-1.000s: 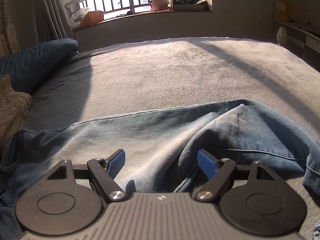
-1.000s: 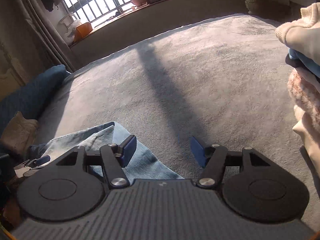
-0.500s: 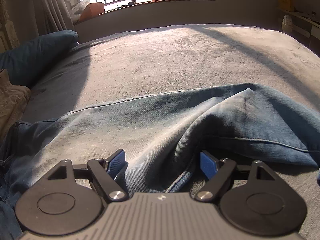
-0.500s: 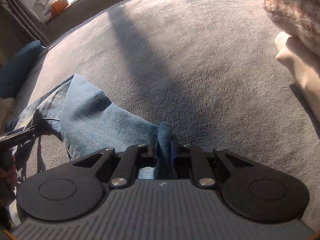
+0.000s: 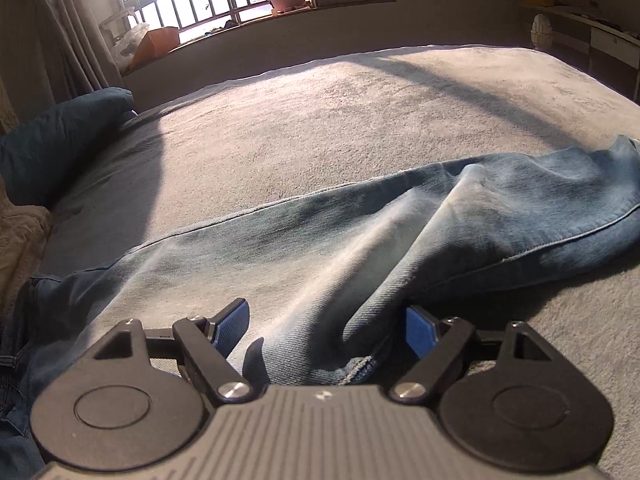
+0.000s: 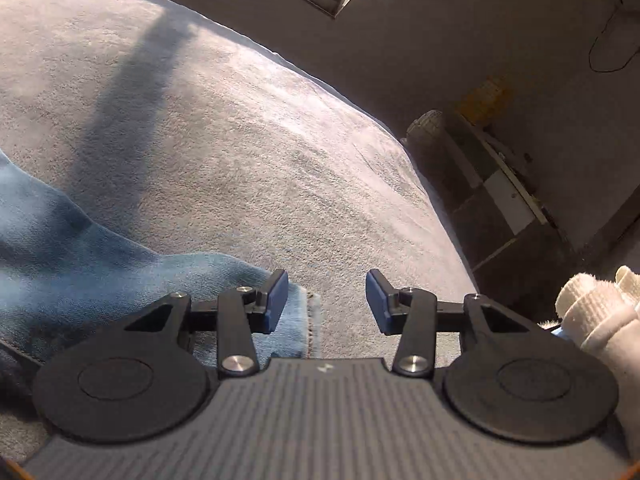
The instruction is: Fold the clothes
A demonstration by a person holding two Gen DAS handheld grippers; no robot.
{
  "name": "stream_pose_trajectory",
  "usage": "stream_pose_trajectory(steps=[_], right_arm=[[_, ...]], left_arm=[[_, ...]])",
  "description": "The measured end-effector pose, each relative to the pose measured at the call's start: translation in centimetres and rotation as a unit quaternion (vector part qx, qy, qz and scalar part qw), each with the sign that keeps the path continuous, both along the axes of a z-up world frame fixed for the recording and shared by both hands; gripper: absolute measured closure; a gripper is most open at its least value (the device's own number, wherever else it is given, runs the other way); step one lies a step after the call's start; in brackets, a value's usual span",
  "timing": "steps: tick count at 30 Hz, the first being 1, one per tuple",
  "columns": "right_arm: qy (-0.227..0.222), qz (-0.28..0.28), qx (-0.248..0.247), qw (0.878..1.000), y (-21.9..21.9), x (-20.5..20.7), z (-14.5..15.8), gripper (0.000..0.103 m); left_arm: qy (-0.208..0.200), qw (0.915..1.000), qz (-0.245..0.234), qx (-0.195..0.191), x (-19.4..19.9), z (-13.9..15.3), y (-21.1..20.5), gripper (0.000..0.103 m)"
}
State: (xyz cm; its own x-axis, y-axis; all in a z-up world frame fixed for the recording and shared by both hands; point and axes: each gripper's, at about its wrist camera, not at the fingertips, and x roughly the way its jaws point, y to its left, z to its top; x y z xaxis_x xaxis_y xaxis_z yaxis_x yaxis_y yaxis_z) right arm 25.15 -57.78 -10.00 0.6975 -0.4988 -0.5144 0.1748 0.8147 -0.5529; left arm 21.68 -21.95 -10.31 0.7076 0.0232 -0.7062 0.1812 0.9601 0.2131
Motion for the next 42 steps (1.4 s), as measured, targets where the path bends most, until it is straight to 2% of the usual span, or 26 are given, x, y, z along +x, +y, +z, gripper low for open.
stream_pose_trajectory(steps=[2, 3, 4, 6, 8, 10, 11, 13, 15, 17, 19, 21, 23, 25, 26, 30, 34, 36, 37, 39, 41, 42], right_arm=[[-0.039, -0.013, 0.067, 0.997, -0.6, -1.6, 1.0, 0.055], [-0.036, -0.006, 0.125, 0.991, -0.5, -2.5, 1.0, 0.054], [-0.032, 0.000, 0.183, 0.983, -0.4, -3.5, 1.1, 0.054], [-0.024, 0.014, 0.297, 0.955, -0.2, -5.4, 1.2, 0.054], [-0.017, 0.027, 0.406, 0.913, 0.0, -7.3, 1.3, 0.055], [-0.003, 0.034, 0.502, 0.864, 0.3, -8.8, 0.8, 0.056], [0.010, 0.024, 0.533, 0.846, 0.6, -8.8, -0.5, 0.058], [0.017, -0.004, 0.588, 0.808, 0.7, -8.6, -2.9, 0.062], [-0.004, -0.041, 0.642, 0.765, 0.2, -8.6, -4.6, 0.063], [-0.032, -0.068, 0.688, 0.722, -0.6, -8.7, -5.8, 0.064], [-0.055, -0.094, 0.723, 0.682, -1.3, -8.8, -6.9, 0.066], [-0.067, -0.112, 0.742, 0.658, -1.6, -8.6, -7.7, 0.073], [-0.077, -0.115, 0.743, 0.655, -1.6, -8.3, -8.1, 0.090], [-0.085, -0.112, 0.743, 0.655, -1.6, -8.1, -7.7, 0.096], [-0.090, -0.109, 0.742, 0.655, -1.6, -8.2, -7.3, 0.097], [-0.113, -0.105, 0.728, 0.668, -2.1, -8.9, -5.4, 0.098], [-0.114, -0.118, 0.717, 0.677, -2.8, -8.8, -5.0, 0.098], [-0.110, -0.129, 0.717, 0.677, -2.9, -8.6, -5.4, 0.098], [-0.110, -0.134, 0.718, 0.674, -2.9, -8.6, -5.6, 0.098], [-0.110, -0.140, 0.729, 0.661, -3.1, -8.7, -6.2, 0.097], [-0.110, -0.142, 0.741, 0.647, -3.3, -8.9, -6.6, 0.093], [-0.106, -0.143, 0.742, 0.646, -3.3, -8.8, -6.7, 0.092]], left_arm=[[-0.014, 0.9994, -0.032, 0.005, -0.4, 0.7, -0.1, 0.021], [-0.018, 0.9980, -0.059, 0.010, -0.6, 1.0, -0.4, 0.021], [-0.022, 0.9958, -0.087, 0.016, -0.8, 1.4, -0.7, 0.021], [-0.026, 0.9886, -0.145, 0.034, -1.2, 1.9, -1.5, 0.021], [-0.023, 0.9737, -0.214, 0.076, -2.0, 2.0, -2.9, 0.021], [-0.011, 0.9535, -0.275, 0.122, -3.1, 1.7, -3.8, 0.020], [0.000, 0.9414, -0.305, 0.145, -3.7, 1.4, -4.2, 0.020], [0.026, 0.9238, -0.337, 0.179, -4.8, 1.1, -4.0, 0.021], [0.038, 0.9163, -0.344, 0.201, -5.5, 1.0, -3.4, 0.022], [0.037, 0.9188, -0.334, 0.207, -6.3, 1.2, -2.5, 0.023], [0.026, 0.9253, -0.324, 0.195, -6.8, 1.4, -2.2, 0.025], [0.019, 0.9296, -0.318, 0.186, -6.9, 1.2, -2.2, 0.030], [0.015, 0.9312, -0.316, 0.181, -6.7, 0.8, -2.6, 0.037], [0.010, 0.9328, -0.314, 0.177, -6.5, 0.3, -3.0, 0.042], [0.008, 0.9336, -0.313, 0.174, -6.4, 0.1, -3.3, 0.044], [0.004, 0.9355, -0.312, 0.166, -6.0, -0.9, -4.1, 0.047], [-0.004, 0.9274, -0.331, 0.175, -5.5, -1.7, -4.6, 0.050], [-0.006, 0.9253, -0.337, 0.174, -5.2, -1.9, -4.7, 0.062], [-0.004, 0.9258, -0.337, 0.172, -5.0, -1.9, -4.7, 0.065], [-0.002, 0.9277, -0.333, 0.168, -4.4, -2.0, -4.7, 0.078], [0.001, 0.9310, -0.327, 0.162, -3.9, -2.1, -4.7, 0.081], [0.003, 0.9331, -0.323, 0.157, -3.6, -2.1, -4.7, 0.083]])
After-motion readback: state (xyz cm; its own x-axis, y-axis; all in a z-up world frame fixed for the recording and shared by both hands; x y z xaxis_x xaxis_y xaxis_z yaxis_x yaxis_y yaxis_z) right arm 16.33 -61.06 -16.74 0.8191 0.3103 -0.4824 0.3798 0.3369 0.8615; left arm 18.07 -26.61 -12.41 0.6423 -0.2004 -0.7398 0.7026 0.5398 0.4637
